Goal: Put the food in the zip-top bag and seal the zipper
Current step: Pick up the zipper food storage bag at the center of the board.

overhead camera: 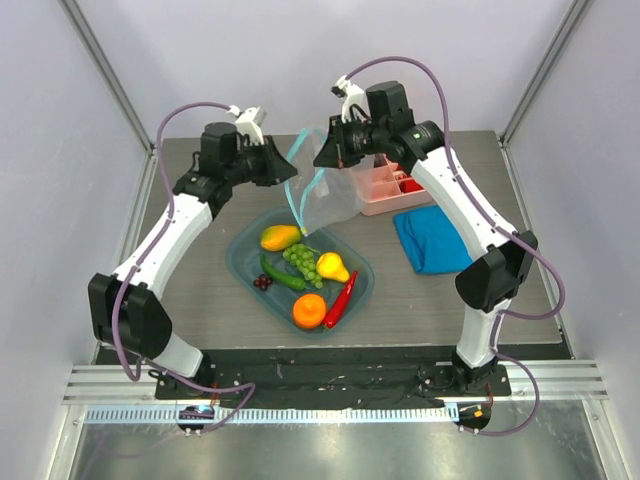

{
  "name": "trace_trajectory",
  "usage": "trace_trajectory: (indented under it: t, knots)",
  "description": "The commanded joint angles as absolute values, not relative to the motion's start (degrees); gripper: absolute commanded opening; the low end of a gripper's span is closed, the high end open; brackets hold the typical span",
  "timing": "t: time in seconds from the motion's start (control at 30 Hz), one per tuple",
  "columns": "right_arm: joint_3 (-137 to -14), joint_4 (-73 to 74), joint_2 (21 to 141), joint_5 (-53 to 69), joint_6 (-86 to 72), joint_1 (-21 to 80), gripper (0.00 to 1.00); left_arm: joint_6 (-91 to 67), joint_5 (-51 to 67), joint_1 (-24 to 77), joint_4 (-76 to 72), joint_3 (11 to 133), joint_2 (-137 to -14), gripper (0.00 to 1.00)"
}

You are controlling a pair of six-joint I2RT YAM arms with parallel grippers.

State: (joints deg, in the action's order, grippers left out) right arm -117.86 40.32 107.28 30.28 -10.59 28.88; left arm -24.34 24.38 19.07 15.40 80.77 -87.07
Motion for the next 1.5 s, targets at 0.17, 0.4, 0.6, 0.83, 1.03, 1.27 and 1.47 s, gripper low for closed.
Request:
trace_trajectory:
  t: [0.17,0.4,0.6,0.83,1.03,1.27,1.47]
  knots:
    - [-130.0,35.8,117.0,33.2,-11.4,28.7,0.60,-38.4,36.7,14.0,8.7,79.0,-88.4,0.00]
    - [-123.7,35.5,110.2,25.9,-16.8,28.7,0.89,-49.7,29.8,14.1,5.4,78.9,-88.6,0.00]
    - [-113.0,33.1,103.4,20.8,-19.4,29.2,0.76,-55.5,27.2,15.0,4.2,80.4,-89.7,0.00]
    - [-115.7,33.9,103.9,12.4,-16.4,32.2,0.68,-53.0,21.8,18.1,5.9,81.0,-89.3,0.00]
    - [-114.8,35.4,105.1,4.8,-13.3,34.9,0.48,-53.8,21.1,18.4,6.4,81.0,-88.6,0.00]
    - [-113.2,37.0,106.1,0.3,-9.4,37.3,0.43,-53.8,20.5,18.4,5.8,80.5,-87.1,0.00]
    - [-111.9,38.2,106.2,-5.1,-7.8,37.7,0.35,-52.9,19.2,18.5,5.7,79.8,-86.0,0.00]
